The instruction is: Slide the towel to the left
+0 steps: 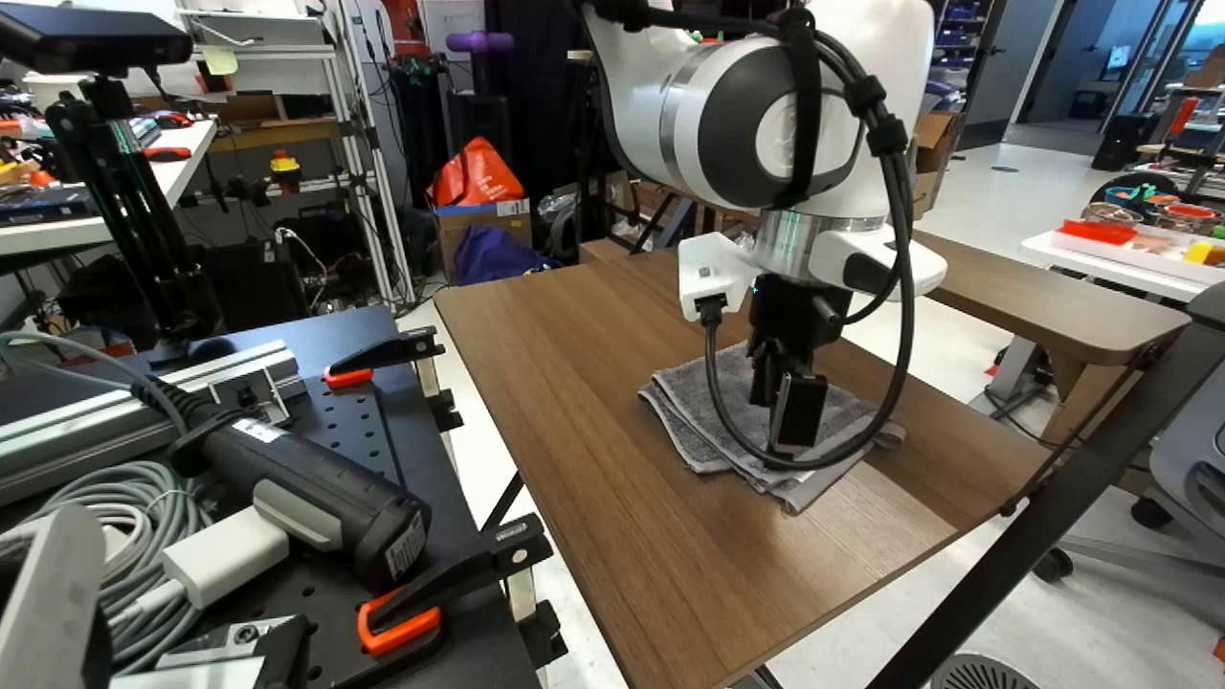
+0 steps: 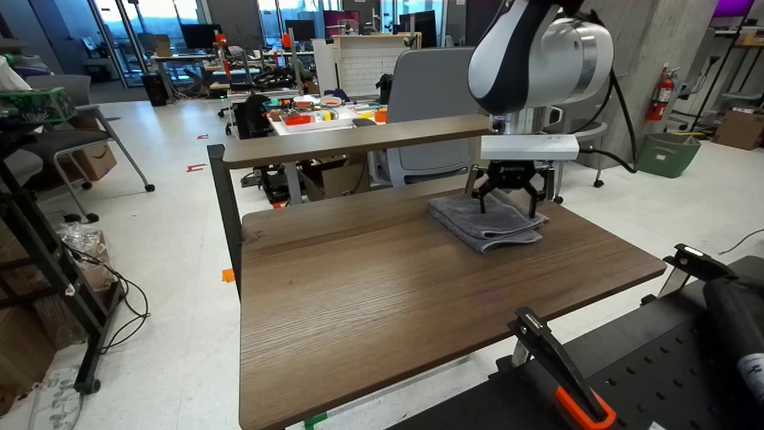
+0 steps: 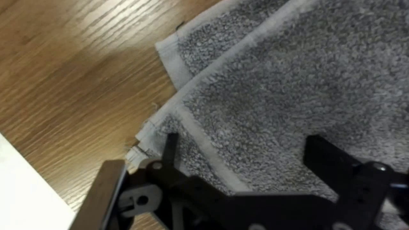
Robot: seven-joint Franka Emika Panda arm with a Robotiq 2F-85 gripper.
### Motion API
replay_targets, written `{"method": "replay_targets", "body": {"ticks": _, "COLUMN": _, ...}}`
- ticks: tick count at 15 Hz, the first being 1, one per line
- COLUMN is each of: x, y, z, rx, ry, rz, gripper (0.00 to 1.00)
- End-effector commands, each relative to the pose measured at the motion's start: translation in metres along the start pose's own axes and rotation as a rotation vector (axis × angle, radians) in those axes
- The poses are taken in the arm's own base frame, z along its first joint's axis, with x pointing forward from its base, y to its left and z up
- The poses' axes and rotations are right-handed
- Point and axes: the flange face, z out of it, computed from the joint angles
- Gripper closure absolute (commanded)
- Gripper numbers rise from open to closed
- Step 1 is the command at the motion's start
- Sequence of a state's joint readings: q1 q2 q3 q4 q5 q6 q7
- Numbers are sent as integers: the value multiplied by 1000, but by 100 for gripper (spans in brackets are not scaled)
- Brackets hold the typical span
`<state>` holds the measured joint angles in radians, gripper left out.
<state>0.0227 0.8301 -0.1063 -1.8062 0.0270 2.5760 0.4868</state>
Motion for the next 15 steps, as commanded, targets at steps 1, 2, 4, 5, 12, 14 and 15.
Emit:
{"method": "replay_targets", "body": {"ticks": 1, "x": -6, "y": -38, "z": 9, "rx": 10, "ry": -39, "rz": -78, "gripper": 0}}
{"method": "replay_targets", "body": {"ticks": 2, "x": -10, "y": -49, "z": 11, "rx": 9, "ry": -47, "rz": -102, "gripper": 0}}
{"method": "replay_targets", "body": {"ticks": 4, "x": -18, "y": -71, "z": 13, "rx": 2, "ry": -63, "rz": -149, "gripper": 0}}
{"method": "replay_targets", "body": {"ticks": 5, "x": -22, "y": -83, "z": 14, "rx": 0, "ry": -75, "rz": -173, "gripper": 0}}
{"method": "replay_targets", "body": {"ticks": 12, "x": -60, "y": -161, "z": 28, "rx": -31, "ry": -123, "rz": -337, "gripper": 0}}
{"method": "replay_targets", "body": {"ticks": 14, "x": -76, "y": -183, "z": 35, "rx": -41, "ry": -136, "rz": -388, "gripper": 0}}
{"method": "replay_targets", "body": {"ticks": 15, "x": -83, "y": -192, "z": 37, "rx": -47, "ry": -138, "rz": -411, "gripper": 0}}
